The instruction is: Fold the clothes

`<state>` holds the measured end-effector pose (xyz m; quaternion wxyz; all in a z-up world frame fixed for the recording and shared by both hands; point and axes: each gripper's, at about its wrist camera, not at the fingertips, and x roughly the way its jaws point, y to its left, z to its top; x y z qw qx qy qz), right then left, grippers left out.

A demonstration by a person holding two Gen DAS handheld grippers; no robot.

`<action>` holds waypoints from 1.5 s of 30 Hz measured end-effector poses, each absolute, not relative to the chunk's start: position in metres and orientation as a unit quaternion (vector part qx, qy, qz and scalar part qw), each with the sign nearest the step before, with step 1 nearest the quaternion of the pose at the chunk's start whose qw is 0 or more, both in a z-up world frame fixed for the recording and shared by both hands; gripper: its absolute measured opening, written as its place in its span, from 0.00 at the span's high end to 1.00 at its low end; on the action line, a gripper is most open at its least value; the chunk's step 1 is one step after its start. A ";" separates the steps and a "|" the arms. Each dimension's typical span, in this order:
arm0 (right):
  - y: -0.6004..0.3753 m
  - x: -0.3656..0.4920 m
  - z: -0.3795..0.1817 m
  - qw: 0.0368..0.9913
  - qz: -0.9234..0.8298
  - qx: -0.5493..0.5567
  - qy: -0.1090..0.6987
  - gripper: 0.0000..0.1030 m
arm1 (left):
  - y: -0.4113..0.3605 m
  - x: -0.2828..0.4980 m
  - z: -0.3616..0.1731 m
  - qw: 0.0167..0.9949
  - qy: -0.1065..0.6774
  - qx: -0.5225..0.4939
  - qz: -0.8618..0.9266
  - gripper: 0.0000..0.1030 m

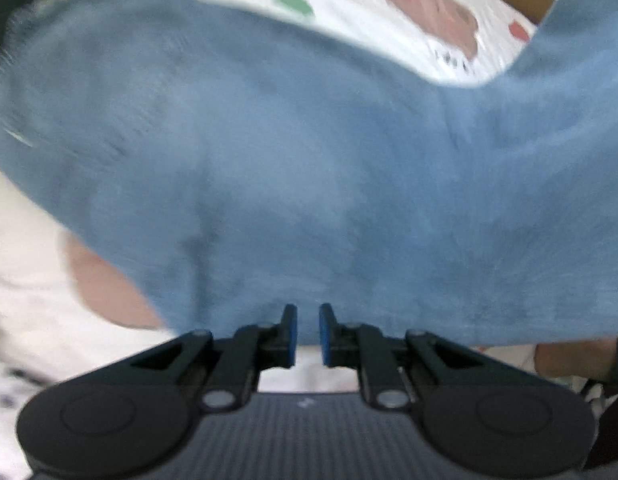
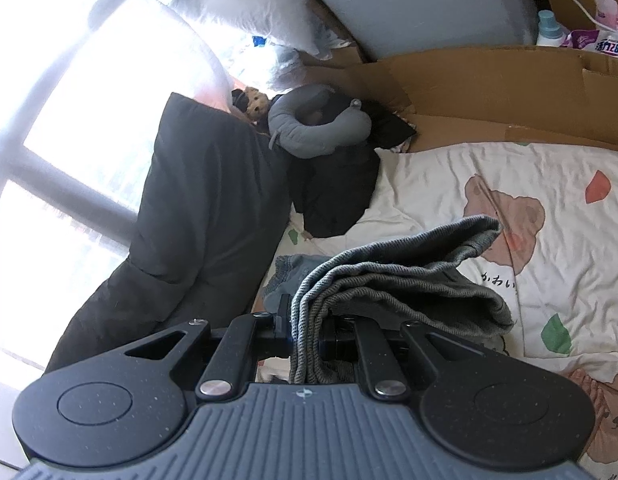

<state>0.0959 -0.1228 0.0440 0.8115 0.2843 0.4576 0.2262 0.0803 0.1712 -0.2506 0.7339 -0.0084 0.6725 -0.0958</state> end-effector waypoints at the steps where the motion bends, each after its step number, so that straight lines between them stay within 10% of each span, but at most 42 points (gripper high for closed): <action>1: -0.124 0.096 0.044 0.812 0.225 0.284 0.458 0.90 | 0.176 0.083 -0.235 0.741 0.666 0.005 -0.086 0.84; 10: -0.105 0.105 0.049 0.814 0.228 0.280 0.456 0.90 | 0.247 0.091 -0.135 0.797 0.602 -0.029 -0.041 0.63; 45: 0.120 0.230 -0.064 0.747 0.292 0.206 0.560 0.91 | 0.312 0.102 -0.223 0.829 0.550 -0.100 -0.013 0.54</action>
